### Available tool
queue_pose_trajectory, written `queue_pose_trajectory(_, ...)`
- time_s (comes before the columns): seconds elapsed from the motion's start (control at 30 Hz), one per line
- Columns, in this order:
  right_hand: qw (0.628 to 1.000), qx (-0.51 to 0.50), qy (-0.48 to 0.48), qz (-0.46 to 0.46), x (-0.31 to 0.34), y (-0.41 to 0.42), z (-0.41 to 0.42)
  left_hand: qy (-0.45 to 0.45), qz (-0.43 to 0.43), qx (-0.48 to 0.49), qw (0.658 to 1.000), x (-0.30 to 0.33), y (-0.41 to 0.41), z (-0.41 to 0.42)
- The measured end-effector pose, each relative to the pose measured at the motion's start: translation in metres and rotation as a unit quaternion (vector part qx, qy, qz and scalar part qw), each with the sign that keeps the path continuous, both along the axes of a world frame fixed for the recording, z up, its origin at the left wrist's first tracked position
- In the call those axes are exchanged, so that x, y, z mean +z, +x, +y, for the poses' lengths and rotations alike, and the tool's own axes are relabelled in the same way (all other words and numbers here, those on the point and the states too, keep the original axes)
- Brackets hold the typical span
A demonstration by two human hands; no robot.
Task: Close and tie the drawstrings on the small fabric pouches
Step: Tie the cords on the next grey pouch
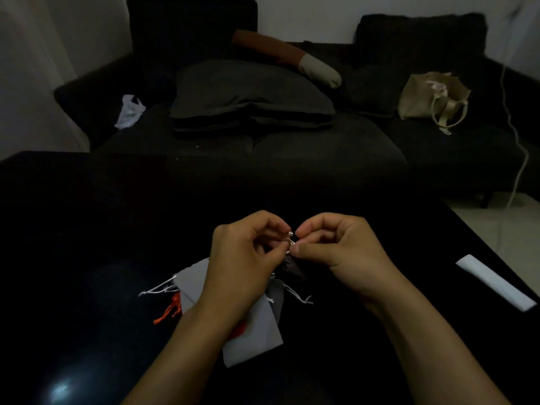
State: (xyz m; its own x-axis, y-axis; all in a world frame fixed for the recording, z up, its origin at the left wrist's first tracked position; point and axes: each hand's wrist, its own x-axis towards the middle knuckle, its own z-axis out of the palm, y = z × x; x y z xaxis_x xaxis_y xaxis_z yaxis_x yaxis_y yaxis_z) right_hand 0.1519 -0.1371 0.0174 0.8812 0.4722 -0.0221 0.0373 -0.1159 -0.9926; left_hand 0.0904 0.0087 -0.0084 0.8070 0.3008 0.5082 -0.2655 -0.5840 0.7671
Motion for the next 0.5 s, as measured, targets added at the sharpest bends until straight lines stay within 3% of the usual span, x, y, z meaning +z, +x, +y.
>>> queue_pose_trajectory(0.13,0.999,0.014,-0.024,-0.022,-0.002,-0.002,0.003,0.013,0.004,0.017,1.000,-0.002,-0.001,-0.001)
queue_pose_trajectory(0.37,0.999,0.016,0.012,0.037,-0.006,-0.002,0.008,-0.032,-0.030,0.014,0.999,-0.003,0.000,-0.004)
queue_pose_trajectory(0.5,1.000,0.012,0.009,-0.022,-0.009,-0.008,0.015,-0.055,-0.063,0.011,0.996,0.004,-0.003,-0.004)
